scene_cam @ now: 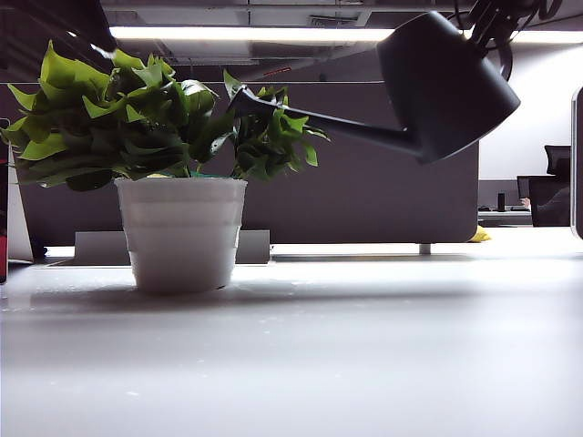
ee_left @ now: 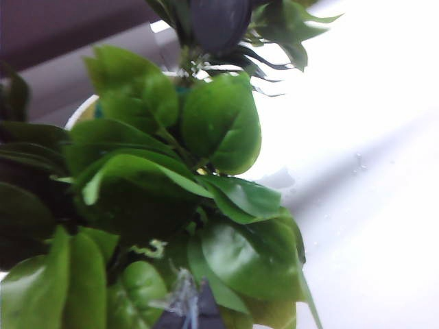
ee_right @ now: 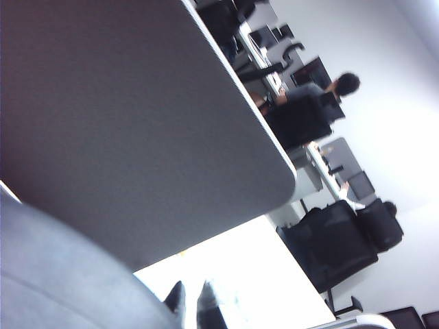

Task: Pick up the watering can from the table, water the potted plant, and put the can back.

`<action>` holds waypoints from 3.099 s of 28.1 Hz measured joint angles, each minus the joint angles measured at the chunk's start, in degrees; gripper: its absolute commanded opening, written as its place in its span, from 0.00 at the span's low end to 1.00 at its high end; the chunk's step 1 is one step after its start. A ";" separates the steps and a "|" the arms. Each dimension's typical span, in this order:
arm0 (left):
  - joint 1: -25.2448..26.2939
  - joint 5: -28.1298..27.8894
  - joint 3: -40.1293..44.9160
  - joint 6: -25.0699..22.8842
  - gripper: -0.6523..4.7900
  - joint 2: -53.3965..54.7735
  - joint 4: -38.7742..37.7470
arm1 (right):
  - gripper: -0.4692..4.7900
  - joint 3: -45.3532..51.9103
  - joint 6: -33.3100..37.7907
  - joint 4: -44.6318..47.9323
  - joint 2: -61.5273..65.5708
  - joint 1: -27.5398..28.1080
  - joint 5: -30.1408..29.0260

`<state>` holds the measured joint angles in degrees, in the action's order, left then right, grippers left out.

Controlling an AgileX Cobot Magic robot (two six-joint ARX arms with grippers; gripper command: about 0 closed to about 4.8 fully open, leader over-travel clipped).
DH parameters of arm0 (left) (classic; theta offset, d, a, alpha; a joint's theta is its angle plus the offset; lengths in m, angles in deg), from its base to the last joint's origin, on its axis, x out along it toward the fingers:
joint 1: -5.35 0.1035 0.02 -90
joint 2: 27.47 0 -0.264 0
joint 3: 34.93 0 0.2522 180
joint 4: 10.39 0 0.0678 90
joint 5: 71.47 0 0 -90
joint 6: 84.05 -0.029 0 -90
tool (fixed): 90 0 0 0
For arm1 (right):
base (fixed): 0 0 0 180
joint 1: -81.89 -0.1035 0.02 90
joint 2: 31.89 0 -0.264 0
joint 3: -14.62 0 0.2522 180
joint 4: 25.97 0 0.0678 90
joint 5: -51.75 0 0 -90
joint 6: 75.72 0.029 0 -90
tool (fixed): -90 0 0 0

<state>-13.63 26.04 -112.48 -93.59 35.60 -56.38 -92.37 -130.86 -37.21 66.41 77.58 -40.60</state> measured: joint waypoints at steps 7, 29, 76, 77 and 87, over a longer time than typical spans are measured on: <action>0.04 0.02 0.00 0.11 0.11 0.66 0.24 | 0.08 -0.02 -6.38 4.11 1.42 -1.66 1.68; 0.00 2.49 0.00 1.49 0.11 1.07 0.09 | 0.08 -0.07 -14.34 11.65 2.62 -5.03 1.11; 0.00 2.51 0.00 1.49 0.11 1.11 -0.63 | 0.08 -1.49 -7.08 11.47 2.73 -4.35 -0.35; 0.00 2.49 0.00 1.49 0.11 1.11 -0.63 | 0.08 -1.51 -6.10 11.45 2.73 -4.31 -0.35; 0.00 2.51 0.00 1.49 0.11 1.11 -1.07 | 0.08 -1.40 5.20 7.65 2.47 -4.00 -0.61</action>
<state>-13.63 28.55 -112.48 -92.10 36.72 -57.45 -93.77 -125.66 -29.56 68.88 73.58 -41.22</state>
